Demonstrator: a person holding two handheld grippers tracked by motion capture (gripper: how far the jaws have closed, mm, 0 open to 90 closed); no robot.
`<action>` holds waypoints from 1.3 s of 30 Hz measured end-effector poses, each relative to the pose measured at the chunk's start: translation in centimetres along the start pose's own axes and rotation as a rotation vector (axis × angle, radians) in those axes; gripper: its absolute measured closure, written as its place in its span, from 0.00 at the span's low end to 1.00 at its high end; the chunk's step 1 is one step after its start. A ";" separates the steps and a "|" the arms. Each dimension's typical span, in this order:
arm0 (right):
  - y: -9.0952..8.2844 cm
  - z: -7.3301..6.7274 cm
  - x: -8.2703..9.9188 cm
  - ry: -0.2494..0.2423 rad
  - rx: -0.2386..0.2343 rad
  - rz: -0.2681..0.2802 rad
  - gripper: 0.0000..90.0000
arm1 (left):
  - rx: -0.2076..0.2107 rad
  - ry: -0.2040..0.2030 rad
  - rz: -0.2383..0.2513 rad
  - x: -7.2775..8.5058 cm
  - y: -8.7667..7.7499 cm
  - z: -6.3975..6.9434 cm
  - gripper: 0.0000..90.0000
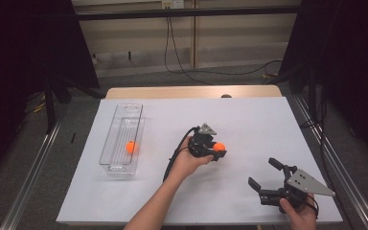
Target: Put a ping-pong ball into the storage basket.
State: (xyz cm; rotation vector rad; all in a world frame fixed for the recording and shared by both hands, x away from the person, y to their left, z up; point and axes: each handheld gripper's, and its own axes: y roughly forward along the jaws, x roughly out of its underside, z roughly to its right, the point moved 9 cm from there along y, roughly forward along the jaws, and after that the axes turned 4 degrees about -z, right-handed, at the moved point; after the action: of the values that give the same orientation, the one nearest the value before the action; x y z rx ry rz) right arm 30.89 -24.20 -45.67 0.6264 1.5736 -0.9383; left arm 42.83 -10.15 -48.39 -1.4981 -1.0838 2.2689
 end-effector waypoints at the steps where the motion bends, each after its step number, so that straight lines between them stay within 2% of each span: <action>1: 0.0 0.0 0.0 -0.001 0.001 0.000 0.03 | -0.001 0.002 -0.004 0.0 -0.1 -0.1 0.57; 13: 0.0 0.0 0.0 0.003 0.003 -0.001 0.03 | -0.013 -0.011 0.001 0.5 -1.0 -0.6 0.57; 20: 0.0 0.1 0.0 0.002 0.004 -0.001 0.03 | -0.036 -0.001 -0.023 1.2 -1.5 -1.3 0.57; 23: 0.0 0.1 0.0 0.002 0.005 0.000 0.03 | -0.034 -0.006 -0.038 1.6 -1.8 -1.6 0.57; 27: 0.0 0.1 0.0 0.002 0.005 0.000 0.03 | -0.043 -0.010 -0.028 1.8 -2.4 -1.8 0.57; 39: 0.0 0.1 0.0 0.002 0.008 -0.001 0.03 | -0.031 -0.023 -0.035 2.7 -3.2 -1.7 0.57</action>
State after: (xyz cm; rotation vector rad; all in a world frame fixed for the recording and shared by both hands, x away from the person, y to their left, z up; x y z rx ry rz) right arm 30.93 -24.24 -45.71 0.6325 1.5729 -0.9446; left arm 42.40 -5.64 -48.51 -1.4555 -1.1479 2.2616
